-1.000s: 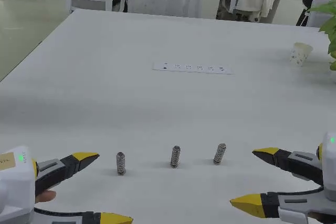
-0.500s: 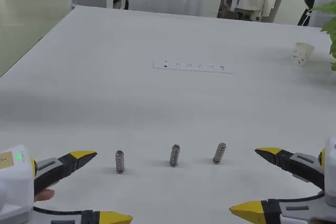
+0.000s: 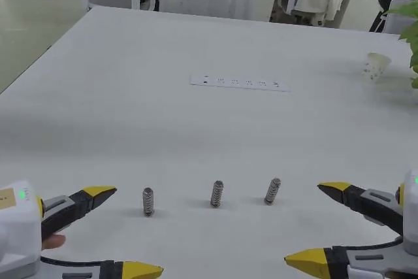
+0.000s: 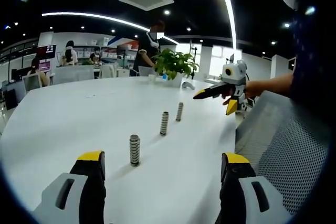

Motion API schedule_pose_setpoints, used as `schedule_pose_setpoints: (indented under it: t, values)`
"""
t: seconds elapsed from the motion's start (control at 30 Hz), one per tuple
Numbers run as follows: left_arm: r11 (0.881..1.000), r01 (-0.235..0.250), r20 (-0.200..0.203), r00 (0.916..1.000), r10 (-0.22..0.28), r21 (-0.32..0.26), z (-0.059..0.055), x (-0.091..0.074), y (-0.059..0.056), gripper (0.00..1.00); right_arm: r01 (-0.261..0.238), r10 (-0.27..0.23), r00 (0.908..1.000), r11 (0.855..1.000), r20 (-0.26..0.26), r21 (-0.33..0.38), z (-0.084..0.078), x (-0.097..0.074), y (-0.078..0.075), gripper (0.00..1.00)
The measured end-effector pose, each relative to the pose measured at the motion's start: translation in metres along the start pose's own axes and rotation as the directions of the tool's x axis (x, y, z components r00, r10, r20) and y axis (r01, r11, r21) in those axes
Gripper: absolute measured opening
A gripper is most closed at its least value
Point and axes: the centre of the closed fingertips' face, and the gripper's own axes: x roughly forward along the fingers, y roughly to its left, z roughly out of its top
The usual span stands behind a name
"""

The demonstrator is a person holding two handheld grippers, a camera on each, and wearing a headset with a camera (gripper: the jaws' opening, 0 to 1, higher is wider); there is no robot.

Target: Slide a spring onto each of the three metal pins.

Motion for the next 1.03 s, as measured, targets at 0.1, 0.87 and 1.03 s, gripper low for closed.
schedule_pose_setpoints:
  t: [0.1,0.87,1.03]
  values:
    - [1.000,-0.004,-0.001,1.0000,0.004,0.000,-0.0001,-0.0009,0.0011,0.89,0.001,-0.001,1.0000,1.000,0.001,0.002,0.0008,0.0003,-0.0003,0.93]
    - [1.000,-0.008,-0.001,1.0000,0.008,0.010,0.0022,-0.0013,0.0032,0.90,0.008,-0.008,0.9998,1.000,-0.017,0.006,0.0000,-0.0015,-0.0012,0.91]
    - [1.000,-0.010,0.002,1.0000,0.010,0.010,0.0029,-0.0009,0.0042,0.90,0.009,-0.009,0.9998,1.000,-0.020,0.009,-0.0010,-0.0023,-0.0013,0.90]
